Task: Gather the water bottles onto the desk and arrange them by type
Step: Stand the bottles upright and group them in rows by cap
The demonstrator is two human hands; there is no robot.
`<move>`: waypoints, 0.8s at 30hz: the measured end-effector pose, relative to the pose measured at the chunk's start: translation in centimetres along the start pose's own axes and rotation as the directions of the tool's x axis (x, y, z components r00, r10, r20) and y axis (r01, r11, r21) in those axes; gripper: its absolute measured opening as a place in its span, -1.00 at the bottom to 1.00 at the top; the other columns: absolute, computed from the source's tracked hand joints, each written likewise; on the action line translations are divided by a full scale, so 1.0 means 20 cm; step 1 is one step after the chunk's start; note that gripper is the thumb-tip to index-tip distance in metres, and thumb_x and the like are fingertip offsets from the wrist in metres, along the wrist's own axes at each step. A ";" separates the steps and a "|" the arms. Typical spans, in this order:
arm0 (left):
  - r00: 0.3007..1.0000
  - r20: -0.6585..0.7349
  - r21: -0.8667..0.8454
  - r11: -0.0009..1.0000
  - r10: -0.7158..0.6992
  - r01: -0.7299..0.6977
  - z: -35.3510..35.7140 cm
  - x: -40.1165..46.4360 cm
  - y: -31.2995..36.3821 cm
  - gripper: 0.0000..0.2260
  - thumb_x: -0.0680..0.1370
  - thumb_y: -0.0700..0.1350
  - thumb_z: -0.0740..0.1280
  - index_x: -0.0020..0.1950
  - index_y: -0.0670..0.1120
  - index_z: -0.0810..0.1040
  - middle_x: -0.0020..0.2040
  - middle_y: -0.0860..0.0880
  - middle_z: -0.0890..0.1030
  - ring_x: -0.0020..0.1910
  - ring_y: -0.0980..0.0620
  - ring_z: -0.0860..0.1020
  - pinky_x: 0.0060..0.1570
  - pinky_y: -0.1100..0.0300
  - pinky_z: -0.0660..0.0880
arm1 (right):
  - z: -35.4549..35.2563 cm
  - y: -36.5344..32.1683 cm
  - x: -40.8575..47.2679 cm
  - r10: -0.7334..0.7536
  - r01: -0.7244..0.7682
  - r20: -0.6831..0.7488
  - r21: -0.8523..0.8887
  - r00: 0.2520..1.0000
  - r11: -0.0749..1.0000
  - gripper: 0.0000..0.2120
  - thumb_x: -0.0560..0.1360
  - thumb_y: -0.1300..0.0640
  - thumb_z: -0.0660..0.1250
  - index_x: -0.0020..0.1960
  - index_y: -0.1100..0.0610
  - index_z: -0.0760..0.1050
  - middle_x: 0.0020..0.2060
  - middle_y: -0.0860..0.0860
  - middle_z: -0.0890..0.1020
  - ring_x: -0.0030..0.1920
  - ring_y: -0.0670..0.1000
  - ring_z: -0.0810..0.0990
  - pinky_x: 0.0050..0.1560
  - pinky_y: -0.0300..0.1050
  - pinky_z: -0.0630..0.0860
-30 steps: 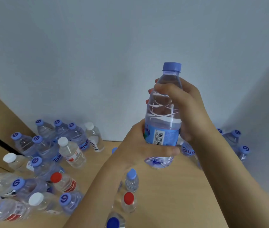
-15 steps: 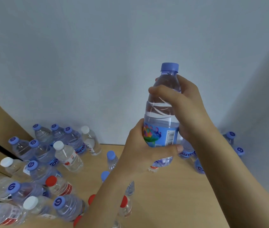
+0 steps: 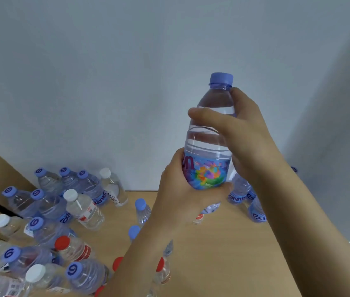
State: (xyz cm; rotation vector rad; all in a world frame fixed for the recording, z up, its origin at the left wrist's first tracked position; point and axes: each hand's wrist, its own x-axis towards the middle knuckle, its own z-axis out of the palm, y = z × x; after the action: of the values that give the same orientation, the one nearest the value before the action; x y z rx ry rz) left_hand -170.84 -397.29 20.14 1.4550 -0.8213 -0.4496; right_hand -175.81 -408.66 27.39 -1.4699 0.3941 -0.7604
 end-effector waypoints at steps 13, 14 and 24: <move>0.995 0.094 -0.115 0.993 -0.020 0.030 0.00 0.01 0.00 -0.52 0.18 -0.05 0.62 0.05 0.11 0.59 -0.07 0.15 0.69 -0.09 0.16 0.68 -0.22 0.36 0.56 | -0.03 -0.02 -0.01 -0.058 0.054 -0.069 -0.069 0.996 0.996 -0.79 0.45 0.13 0.47 0.04 0.14 0.53 -0.11 0.06 0.67 -0.14 0.02 0.71 -0.18 -0.10 0.66; 0.999 0.047 -0.068 0.998 0.001 0.002 0.02 0.01 -0.01 -0.49 0.20 -0.08 0.64 0.07 0.12 0.55 -0.07 0.21 0.67 -0.08 0.20 0.66 -0.23 0.40 0.55 | -0.02 -0.02 -0.01 -0.075 0.060 -0.108 -0.132 0.991 0.989 -0.73 0.42 0.09 0.52 0.05 0.11 0.52 -0.13 0.00 0.67 -0.16 -0.03 0.70 -0.19 -0.14 0.65; 0.948 0.288 -0.160 0.969 -0.136 0.188 -0.02 0.03 -0.03 -0.44 0.18 0.03 0.57 0.16 0.05 0.58 0.01 0.01 0.70 0.04 -0.02 0.67 -0.07 0.15 0.62 | -0.09 -0.04 0.02 -0.023 0.015 0.065 0.114 0.998 0.993 -0.70 0.33 0.24 0.42 0.06 0.14 0.58 -0.09 0.07 0.68 -0.11 0.09 0.69 -0.15 -0.08 0.64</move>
State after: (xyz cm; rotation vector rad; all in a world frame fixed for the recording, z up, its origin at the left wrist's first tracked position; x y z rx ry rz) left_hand -169.96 -397.52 19.77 1.3068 -0.8559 -0.8480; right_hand -176.95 -410.12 28.12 -1.3899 0.2823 -0.7353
